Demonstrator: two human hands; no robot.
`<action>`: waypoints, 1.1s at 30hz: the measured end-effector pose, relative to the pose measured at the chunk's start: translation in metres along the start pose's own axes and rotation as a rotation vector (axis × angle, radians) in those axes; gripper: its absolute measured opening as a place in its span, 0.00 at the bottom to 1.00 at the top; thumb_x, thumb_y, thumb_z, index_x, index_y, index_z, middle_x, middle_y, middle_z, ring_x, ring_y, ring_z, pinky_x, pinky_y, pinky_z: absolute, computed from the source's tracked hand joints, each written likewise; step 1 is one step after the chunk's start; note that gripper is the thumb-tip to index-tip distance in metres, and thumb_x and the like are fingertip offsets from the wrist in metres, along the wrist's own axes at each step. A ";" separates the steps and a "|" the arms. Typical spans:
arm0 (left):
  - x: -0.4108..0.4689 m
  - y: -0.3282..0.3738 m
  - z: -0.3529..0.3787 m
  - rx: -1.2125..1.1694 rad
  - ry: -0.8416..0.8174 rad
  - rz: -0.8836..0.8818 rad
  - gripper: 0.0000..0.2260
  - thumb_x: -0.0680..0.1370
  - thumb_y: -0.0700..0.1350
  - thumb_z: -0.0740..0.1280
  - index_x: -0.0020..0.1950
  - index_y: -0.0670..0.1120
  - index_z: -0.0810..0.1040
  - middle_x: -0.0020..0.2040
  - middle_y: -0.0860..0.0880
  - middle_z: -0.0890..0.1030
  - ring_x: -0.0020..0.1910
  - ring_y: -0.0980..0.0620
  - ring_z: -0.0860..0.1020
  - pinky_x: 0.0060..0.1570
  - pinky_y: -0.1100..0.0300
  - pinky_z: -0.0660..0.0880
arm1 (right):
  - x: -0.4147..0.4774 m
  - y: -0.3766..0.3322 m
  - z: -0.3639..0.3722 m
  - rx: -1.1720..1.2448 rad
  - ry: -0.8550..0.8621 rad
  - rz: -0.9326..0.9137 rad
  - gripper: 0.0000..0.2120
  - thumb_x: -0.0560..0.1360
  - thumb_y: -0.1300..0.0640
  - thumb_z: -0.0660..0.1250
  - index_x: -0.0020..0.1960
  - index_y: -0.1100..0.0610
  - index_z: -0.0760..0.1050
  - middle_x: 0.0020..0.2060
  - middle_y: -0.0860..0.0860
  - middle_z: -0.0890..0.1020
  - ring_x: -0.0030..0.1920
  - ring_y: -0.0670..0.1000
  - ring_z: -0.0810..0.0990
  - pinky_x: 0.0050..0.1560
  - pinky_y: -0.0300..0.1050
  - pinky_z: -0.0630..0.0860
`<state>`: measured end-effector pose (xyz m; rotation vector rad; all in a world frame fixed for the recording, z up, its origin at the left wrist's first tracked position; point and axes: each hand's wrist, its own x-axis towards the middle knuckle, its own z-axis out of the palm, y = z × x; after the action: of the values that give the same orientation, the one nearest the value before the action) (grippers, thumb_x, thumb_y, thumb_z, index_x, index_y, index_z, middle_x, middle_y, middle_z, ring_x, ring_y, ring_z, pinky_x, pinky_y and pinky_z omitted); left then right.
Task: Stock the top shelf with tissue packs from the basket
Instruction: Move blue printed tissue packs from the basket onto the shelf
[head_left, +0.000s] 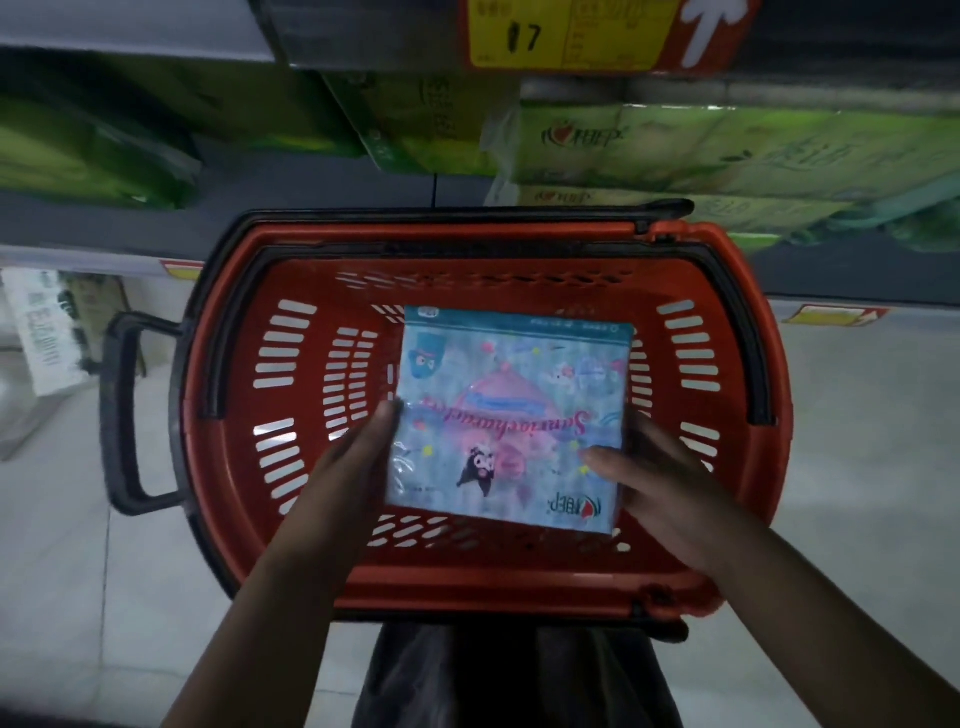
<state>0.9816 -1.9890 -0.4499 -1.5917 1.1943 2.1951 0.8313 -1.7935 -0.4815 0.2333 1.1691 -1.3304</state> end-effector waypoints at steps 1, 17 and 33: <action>-0.005 0.005 0.001 0.002 -0.023 -0.012 0.18 0.77 0.55 0.58 0.58 0.47 0.78 0.49 0.46 0.86 0.47 0.49 0.85 0.36 0.62 0.80 | -0.004 -0.002 0.002 0.017 -0.013 0.020 0.37 0.60 0.53 0.81 0.66 0.54 0.71 0.59 0.54 0.81 0.59 0.56 0.80 0.51 0.49 0.80; -0.064 0.031 0.026 -0.076 -0.108 0.002 0.15 0.73 0.46 0.65 0.55 0.39 0.80 0.51 0.40 0.84 0.49 0.44 0.84 0.42 0.55 0.81 | -0.081 -0.025 0.018 0.011 0.034 -0.071 0.25 0.68 0.61 0.69 0.65 0.55 0.72 0.59 0.55 0.81 0.59 0.57 0.80 0.49 0.49 0.80; -0.166 0.062 0.035 -0.066 -0.160 0.040 0.11 0.70 0.46 0.64 0.38 0.53 0.87 0.44 0.47 0.86 0.42 0.49 0.85 0.43 0.55 0.82 | -0.180 -0.036 0.073 0.031 0.049 -0.156 0.22 0.69 0.61 0.68 0.62 0.56 0.73 0.56 0.53 0.82 0.57 0.55 0.81 0.48 0.45 0.79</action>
<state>0.9903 -1.9563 -0.2720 -1.3957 1.1285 2.3595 0.8744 -1.7447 -0.2944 0.2012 1.2289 -1.4869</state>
